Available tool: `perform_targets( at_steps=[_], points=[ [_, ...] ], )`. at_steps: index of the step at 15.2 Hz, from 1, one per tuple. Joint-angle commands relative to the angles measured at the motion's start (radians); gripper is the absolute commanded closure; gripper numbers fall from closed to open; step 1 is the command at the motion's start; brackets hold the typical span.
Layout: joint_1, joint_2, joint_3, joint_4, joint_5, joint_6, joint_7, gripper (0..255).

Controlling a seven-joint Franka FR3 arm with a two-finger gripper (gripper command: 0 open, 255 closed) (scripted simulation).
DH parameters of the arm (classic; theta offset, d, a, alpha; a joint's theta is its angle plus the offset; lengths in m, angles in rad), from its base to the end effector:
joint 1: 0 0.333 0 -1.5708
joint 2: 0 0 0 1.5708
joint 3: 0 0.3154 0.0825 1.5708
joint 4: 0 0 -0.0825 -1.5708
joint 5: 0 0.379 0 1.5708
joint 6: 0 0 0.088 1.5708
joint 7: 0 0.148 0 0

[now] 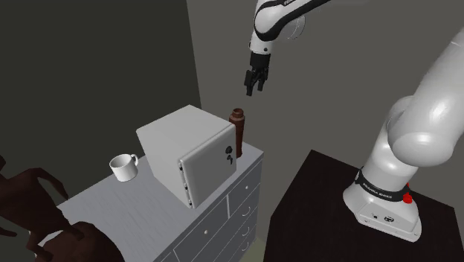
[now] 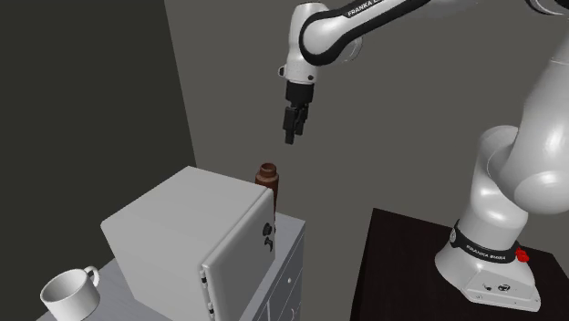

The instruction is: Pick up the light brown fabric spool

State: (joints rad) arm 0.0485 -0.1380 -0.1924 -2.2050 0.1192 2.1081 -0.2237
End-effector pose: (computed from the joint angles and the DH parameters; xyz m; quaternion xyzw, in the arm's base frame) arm 0.5014 -0.0638 0.4041 -0.9977 -0.0110 -0.0304 0.0604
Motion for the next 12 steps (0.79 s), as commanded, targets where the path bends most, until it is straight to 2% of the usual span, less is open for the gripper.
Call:
perform_targets(
  at_steps=[1, 6, 12],
  points=[
    [0.006, 0.082, -0.006, 0.043, 0.036, 0.032, -0.041, 0],
    [0.003, 0.281, -0.005, 0.174, 0.129, 0.077, -0.142, 0],
    [-0.022, 0.497, 0.023, 0.356, 0.213, 0.089, -0.230, 0]
  ],
)
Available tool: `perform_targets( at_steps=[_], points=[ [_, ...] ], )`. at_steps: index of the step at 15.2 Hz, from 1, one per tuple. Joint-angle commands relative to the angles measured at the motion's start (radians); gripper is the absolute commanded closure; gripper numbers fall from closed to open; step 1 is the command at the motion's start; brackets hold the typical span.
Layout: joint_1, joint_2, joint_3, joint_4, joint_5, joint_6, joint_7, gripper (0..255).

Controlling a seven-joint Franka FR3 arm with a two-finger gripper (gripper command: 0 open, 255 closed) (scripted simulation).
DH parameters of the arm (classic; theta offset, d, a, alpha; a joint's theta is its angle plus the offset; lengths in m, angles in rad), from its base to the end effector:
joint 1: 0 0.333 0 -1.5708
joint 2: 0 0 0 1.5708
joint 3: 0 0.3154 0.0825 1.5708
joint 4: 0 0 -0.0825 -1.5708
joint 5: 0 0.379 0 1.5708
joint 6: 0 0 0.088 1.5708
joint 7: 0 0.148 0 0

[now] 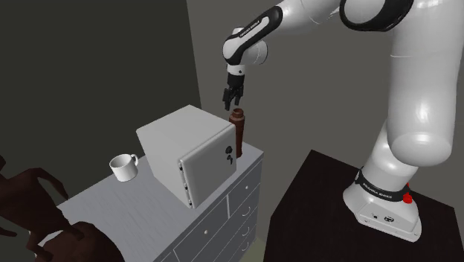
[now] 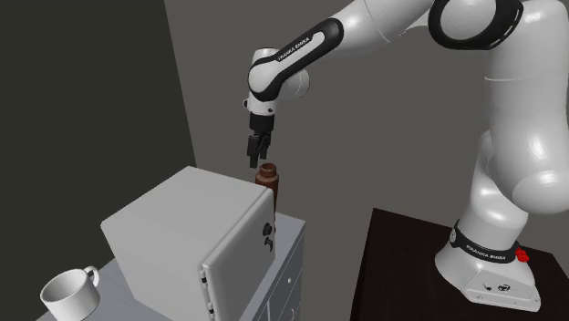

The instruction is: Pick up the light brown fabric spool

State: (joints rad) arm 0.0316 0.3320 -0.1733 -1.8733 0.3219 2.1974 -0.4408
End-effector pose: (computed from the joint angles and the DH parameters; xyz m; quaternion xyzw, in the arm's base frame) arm 0.6211 -0.0627 0.3019 -0.9930 -0.0590 -0.0298 0.0974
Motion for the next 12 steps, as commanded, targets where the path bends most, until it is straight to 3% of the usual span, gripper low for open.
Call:
perform_targets(
  at_steps=[1, 9, 10, 12],
  points=[
    [-0.006, 0.034, 0.005, 0.020, 0.013, 0.011, -0.016, 0],
    [-0.011, 0.084, 0.015, 0.000, 0.037, 0.077, -0.042, 0],
    [-0.011, 0.081, 0.015, -0.004, 0.037, 0.079, -0.043, 255],
    [-0.011, 0.082, 0.015, -0.004, 0.037, 0.079, -0.044, 255]
  ],
)
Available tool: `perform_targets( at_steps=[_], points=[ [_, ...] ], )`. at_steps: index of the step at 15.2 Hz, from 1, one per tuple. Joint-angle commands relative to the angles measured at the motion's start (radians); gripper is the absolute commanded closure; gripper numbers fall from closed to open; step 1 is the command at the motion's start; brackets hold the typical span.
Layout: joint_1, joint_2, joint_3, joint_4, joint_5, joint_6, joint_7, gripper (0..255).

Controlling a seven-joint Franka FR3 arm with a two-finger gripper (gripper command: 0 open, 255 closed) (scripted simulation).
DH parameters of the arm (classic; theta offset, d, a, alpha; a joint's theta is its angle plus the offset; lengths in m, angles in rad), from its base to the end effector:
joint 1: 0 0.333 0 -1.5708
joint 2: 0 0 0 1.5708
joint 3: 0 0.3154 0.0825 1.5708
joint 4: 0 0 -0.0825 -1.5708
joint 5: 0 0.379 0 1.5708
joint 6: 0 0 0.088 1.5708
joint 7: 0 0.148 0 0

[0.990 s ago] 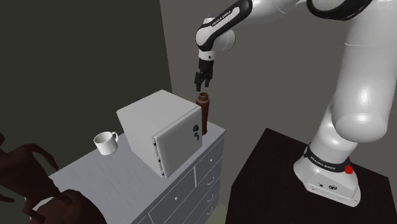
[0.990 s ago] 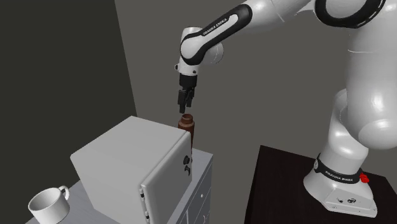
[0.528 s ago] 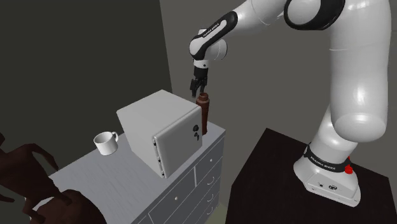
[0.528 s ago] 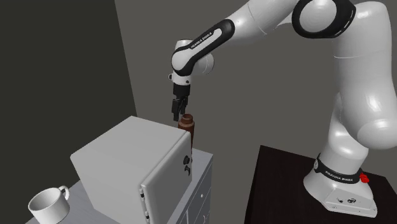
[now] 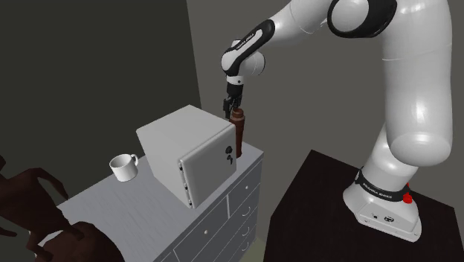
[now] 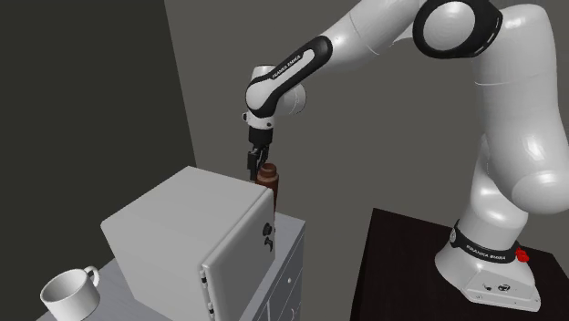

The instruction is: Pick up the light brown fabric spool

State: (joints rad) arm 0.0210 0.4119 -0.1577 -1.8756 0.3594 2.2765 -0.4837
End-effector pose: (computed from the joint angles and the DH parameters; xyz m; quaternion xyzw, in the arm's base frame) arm 0.6279 -0.0631 0.2577 -0.9926 -0.0623 -0.0318 0.0997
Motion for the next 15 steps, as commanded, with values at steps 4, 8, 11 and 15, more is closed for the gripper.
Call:
perform_targets(
  at_steps=[4, 8, 11, 15],
  points=[
    [-0.001, 0.004, 0.000, 0.001, 0.000, -0.001, -0.001, 255],
    [0.001, -0.004, -0.002, 0.004, -0.004, -0.012, 0.005, 255],
    [0.003, -0.027, -0.006, 0.013, -0.015, -0.042, 0.017, 255],
    [0.006, -0.055, -0.012, 0.029, -0.029, -0.083, 0.032, 255]
  ],
)
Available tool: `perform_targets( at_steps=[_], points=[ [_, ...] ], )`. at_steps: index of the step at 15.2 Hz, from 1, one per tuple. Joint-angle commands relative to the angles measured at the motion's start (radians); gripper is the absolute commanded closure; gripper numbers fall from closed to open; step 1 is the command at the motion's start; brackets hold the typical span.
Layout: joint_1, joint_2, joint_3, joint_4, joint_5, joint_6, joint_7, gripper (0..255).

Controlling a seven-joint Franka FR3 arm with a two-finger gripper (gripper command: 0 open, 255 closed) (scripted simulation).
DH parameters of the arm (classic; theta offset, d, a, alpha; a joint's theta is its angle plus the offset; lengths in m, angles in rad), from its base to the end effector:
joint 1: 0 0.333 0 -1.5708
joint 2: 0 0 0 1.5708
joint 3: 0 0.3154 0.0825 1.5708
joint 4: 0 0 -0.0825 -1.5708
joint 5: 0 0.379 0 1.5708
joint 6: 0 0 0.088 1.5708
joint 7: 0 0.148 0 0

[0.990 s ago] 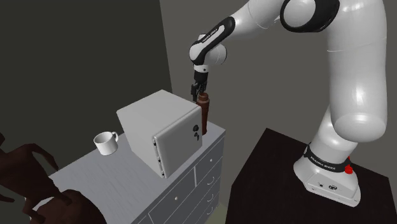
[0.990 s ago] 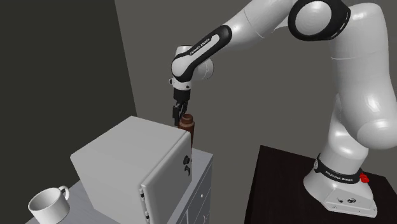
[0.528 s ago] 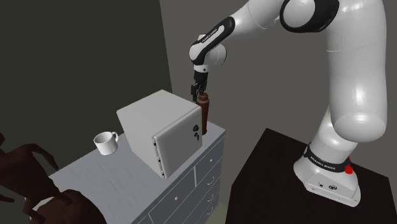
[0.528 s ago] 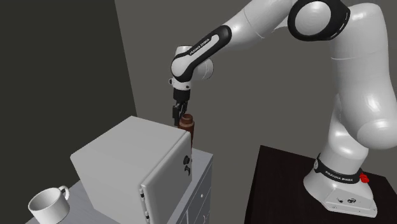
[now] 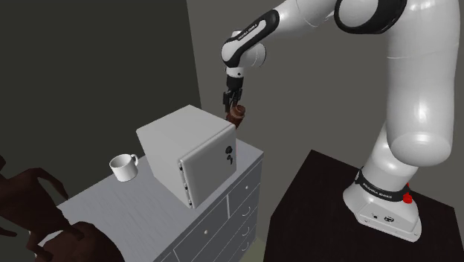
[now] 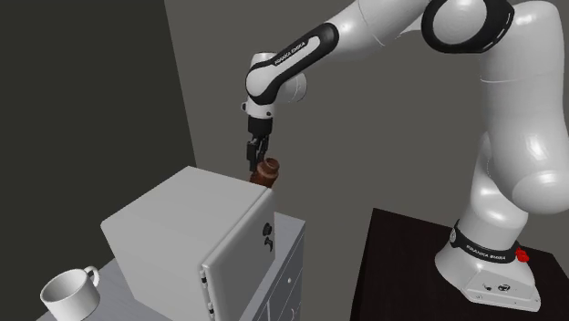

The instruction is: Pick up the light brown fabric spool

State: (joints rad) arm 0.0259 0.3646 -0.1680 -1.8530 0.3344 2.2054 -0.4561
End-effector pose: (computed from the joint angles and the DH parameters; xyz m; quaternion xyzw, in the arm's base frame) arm 0.6275 -0.0631 0.2913 -0.9926 -0.0621 -0.0295 0.0999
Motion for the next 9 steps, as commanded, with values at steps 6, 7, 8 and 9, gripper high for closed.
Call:
perform_targets(
  at_steps=[6, 7, 8, 9],
  points=[
    [0.003, -0.046, -0.008, 0.035, -0.023, -0.076, 0.027, 255],
    [0.003, -0.052, -0.009, 0.041, -0.026, -0.087, 0.031, 255],
    [0.004, -0.053, -0.009, 0.042, -0.026, -0.089, 0.031, 255],
    [0.003, -0.053, -0.009, 0.042, -0.026, -0.089, 0.031, 255]
  ],
)
